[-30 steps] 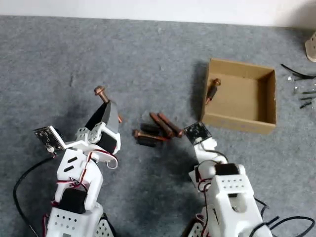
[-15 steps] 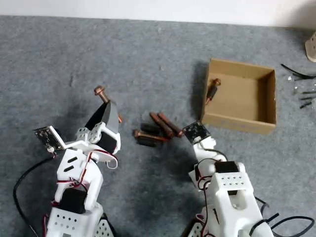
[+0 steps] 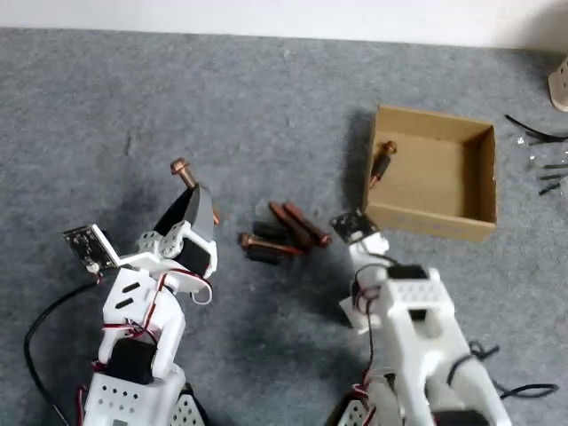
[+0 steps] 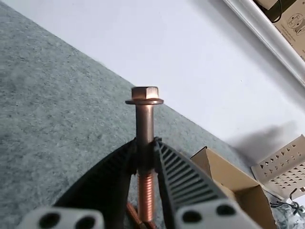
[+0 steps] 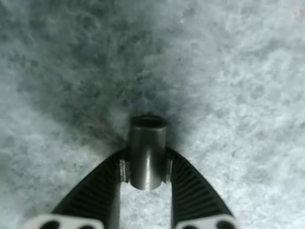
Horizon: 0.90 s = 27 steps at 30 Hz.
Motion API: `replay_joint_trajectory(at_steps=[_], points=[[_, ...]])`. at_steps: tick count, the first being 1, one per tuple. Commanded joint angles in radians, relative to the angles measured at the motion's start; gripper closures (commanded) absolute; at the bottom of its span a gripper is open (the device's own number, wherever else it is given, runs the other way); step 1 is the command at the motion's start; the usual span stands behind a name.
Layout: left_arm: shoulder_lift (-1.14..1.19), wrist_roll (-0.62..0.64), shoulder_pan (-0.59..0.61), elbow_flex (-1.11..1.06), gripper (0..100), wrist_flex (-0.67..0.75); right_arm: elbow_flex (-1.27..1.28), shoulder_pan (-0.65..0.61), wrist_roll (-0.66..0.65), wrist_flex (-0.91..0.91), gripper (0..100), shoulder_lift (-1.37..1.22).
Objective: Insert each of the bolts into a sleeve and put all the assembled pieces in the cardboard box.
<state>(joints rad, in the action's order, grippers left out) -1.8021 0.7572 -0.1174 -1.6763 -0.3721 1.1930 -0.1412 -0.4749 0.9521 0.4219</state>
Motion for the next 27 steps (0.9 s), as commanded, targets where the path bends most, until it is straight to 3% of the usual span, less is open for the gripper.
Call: replay_joint_trajectory(at_steps=[1, 15, 21, 27], points=[[-0.007, -0.008, 0.012, -0.021, 99, -0.002, -0.056, 0.03, -0.011, 0.051, 99.3, -0.16], [-0.007, -0.008, 0.012, -0.021, 99, -0.002, 0.019, 0.025, -0.011, -0.022, 99.3, 0.039], [-0.007, -0.008, 0.012, -0.021, 99, -0.002, 0.193, 0.016, -0.011, -0.179, 99.3, 0.354], [-0.007, -0.008, 0.01, -0.021, 99, -0.002, 0.351, -0.104, 0.009, -0.213, 99.3, 0.776]])
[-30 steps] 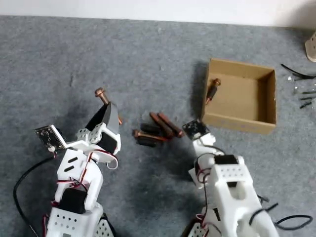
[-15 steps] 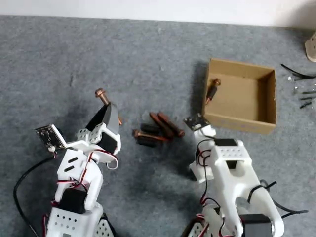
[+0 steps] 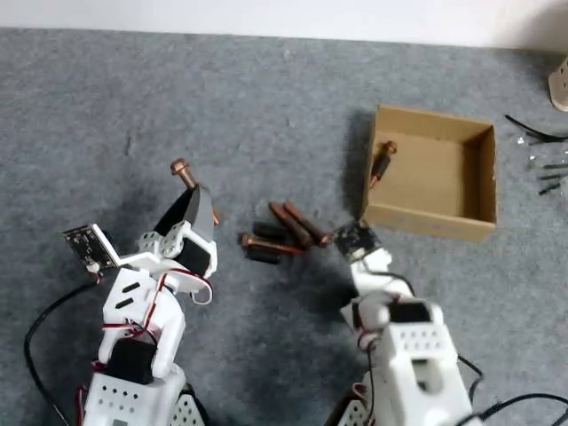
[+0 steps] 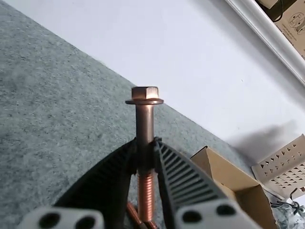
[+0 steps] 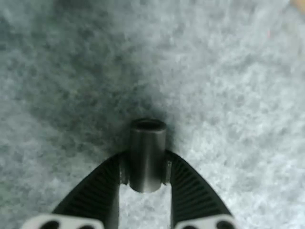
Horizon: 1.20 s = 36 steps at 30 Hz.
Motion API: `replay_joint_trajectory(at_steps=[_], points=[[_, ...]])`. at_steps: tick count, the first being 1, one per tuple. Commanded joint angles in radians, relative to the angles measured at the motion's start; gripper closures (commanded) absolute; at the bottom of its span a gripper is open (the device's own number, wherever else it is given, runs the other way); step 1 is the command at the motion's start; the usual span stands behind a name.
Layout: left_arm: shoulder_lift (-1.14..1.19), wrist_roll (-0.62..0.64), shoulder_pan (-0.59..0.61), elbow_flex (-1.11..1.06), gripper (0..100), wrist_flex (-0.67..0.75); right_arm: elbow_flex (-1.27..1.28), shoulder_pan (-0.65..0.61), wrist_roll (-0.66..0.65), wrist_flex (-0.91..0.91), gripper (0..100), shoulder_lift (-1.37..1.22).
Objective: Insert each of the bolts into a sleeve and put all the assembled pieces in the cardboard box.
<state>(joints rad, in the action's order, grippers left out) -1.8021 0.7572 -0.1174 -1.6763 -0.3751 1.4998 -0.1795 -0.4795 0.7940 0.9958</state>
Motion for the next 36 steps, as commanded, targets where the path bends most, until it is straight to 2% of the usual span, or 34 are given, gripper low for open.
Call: replay_joint_trajectory(at_steps=[1, 7, 10, 13, 16, 20, 25, 32, 36], points=[[-0.007, -0.008, 0.01, -0.021, 99, 0.002, 0.064, -0.084, 0.035, -0.054, 99.3, 0.275], [-0.007, -0.008, 0.01, -0.021, 99, 0.002, 0.188, -0.2, 0.064, -0.054, 99.3, 0.711], [-0.007, -0.008, 0.01, -0.021, 99, 0.002, 0.252, -0.214, 0.064, -0.054, 99.3, 0.865], [-0.008, -0.008, 0.005, -0.021, 99, 0.008, 0.265, -0.24, 0.08, -0.082, 99.3, 0.817], [-0.015, -0.008, 0.004, -0.018, 99, 0.014, 0.266, -0.334, 0.15, -0.111, 99.3, 0.812], [-0.015, -0.003, 0.004, -0.019, 99, 0.057, 0.268, -0.433, 0.157, -0.14, 99.3, 0.842], [-0.015, 0.0, -0.021, -0.016, 99, 0.124, 0.269, -0.45, 0.15, -0.214, 99.3, 0.839], [-0.015, -0.005, -0.229, -0.016, 99, 0.15, 0.269, -0.449, 0.123, -0.211, 99.3, 0.837], [-0.015, -0.006, -0.266, -0.018, 99, 0.149, 0.269, -0.45, 0.086, -0.2, 99.3, 0.837]])
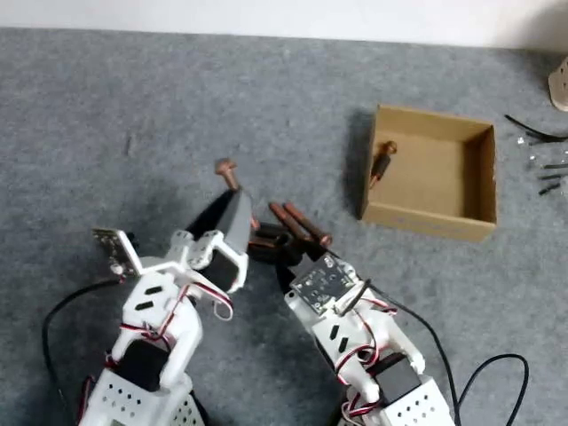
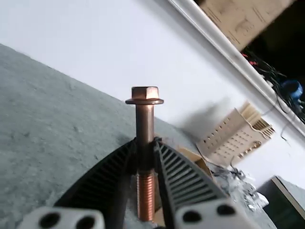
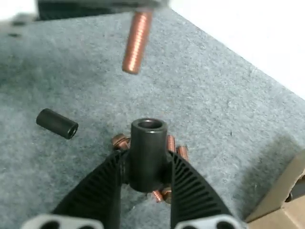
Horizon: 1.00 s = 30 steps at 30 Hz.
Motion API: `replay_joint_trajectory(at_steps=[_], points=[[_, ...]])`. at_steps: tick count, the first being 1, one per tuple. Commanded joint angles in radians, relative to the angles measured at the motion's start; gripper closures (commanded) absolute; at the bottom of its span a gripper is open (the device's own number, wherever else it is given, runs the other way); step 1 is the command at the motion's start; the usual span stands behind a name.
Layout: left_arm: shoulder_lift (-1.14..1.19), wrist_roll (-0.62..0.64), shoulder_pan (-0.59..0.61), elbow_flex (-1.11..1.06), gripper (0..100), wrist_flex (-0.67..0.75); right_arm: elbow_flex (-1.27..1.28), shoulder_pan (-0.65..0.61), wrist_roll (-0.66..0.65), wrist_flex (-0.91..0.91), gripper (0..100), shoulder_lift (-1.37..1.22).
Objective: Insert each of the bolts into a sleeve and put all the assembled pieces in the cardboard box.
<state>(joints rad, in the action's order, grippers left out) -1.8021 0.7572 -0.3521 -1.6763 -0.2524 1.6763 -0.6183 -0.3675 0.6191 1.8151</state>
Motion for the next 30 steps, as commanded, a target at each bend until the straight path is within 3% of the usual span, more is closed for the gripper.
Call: replay_joint_trajectory(at_steps=[1, 17, 30], points=[[-0.015, -0.006, -0.031, -0.018, 99, 0.026, 0.093, -0.013, -0.026, -0.025, 99.3, 0.018], [-0.015, -0.086, -0.173, -0.019, 99, -0.061, 0.093, -0.01, -0.058, -0.022, 99.3, 0.018], [-0.01, -0.196, -0.171, -0.019, 99, -0.064, 0.093, -0.041, -0.063, 0.035, 99.3, 0.022]])
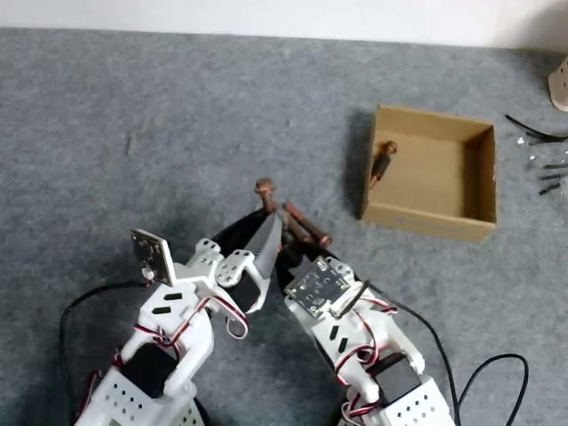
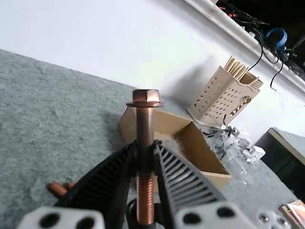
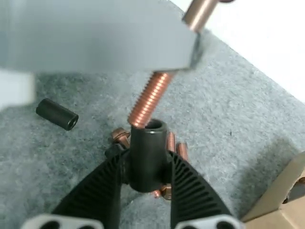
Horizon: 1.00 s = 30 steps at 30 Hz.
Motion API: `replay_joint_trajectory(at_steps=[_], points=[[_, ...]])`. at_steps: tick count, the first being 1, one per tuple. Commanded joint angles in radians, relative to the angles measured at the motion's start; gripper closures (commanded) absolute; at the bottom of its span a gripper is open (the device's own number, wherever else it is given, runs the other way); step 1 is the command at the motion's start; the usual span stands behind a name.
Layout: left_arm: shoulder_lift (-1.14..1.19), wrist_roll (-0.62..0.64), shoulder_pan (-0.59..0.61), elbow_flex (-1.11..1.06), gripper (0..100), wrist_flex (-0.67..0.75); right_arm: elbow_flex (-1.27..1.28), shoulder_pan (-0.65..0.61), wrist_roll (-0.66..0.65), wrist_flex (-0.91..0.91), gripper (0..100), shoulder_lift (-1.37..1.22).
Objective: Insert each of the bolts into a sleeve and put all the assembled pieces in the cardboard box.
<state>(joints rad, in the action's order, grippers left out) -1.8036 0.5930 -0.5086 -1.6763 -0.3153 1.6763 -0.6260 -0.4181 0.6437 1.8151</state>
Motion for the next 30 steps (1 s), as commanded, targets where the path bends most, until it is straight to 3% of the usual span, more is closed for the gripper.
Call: replay_joint_trajectory(at_steps=[1, 26, 30], points=[[-0.008, -0.038, -0.015, -0.019, 99, -0.002, 0.093, -0.036, -0.02, 0.01, 99.3, 0.022], [-0.004, -0.034, -0.047, -0.021, 99, -0.104, 0.085, -0.002, -0.031, 0.039, 99.3, 0.024], [-0.013, -0.035, 0.028, -0.016, 99, -0.098, 0.09, 0.059, -0.029, 0.024, 99.3, 0.024]])
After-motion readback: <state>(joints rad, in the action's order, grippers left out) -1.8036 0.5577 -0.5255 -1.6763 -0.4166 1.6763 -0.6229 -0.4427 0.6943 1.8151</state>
